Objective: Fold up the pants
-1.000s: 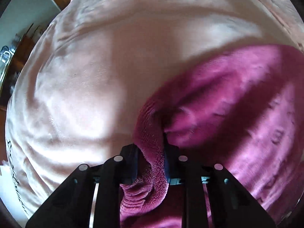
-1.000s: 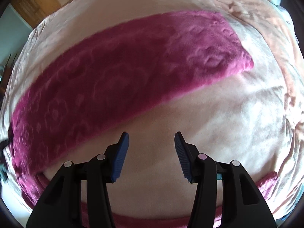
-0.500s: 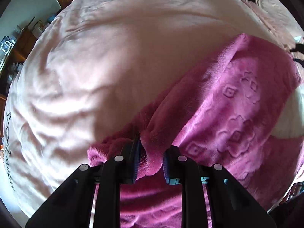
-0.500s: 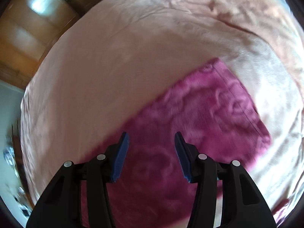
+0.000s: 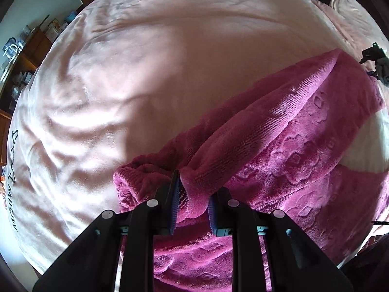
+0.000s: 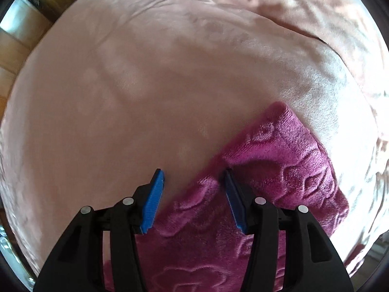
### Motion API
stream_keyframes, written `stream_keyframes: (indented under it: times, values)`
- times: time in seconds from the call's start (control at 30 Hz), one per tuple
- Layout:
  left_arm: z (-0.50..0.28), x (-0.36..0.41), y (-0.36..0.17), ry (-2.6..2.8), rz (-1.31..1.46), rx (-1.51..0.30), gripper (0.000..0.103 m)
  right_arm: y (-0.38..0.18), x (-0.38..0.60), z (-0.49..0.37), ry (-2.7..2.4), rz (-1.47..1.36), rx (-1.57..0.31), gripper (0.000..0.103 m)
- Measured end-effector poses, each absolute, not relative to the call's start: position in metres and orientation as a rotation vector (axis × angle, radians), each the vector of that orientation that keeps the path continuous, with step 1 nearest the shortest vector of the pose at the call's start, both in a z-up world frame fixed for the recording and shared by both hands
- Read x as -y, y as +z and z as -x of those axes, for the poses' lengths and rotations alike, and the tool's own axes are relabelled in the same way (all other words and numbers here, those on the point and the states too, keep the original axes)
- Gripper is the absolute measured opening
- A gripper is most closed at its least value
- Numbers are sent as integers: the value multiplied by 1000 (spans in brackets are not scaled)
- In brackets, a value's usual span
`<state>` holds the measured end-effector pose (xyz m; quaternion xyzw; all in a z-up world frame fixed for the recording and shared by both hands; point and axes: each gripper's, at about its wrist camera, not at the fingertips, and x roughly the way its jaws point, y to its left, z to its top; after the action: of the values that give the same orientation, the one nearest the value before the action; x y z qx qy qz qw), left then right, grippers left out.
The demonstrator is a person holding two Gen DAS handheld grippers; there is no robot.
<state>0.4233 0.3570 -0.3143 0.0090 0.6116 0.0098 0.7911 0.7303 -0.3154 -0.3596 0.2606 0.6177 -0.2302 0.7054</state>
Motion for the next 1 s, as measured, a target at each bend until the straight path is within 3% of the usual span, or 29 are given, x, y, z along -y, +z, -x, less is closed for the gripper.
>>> stream_keyframes:
  times: [0.03, 0.07, 0.1, 0.2, 0.5, 1.0]
  values:
    - [-423, -357, -314, 21, -18, -1315, 20, -361, 314, -732, -504, -537, -1392, 46]
    - [-423, -357, -314, 23, -17, -1312, 20, -360, 312, -732, -516, -479, -1404, 28]
    - [-424, -358, -314, 25, -16, -1310, 20, -359, 313, -730, -528, -449, -1407, 17]
    - [-425, -361, -310, 38, -15, -1295, 20, -353, 322, -716, -508, -509, -1376, 6]
    - [-412, -373, -272, 107, -11, -1196, 19, -289, 351, -631, -463, -606, -1234, 5]
    - [-350, -389, -207, -25, -46, -1093, 19, -197, 396, -389, -507, -838, -1026, 4]
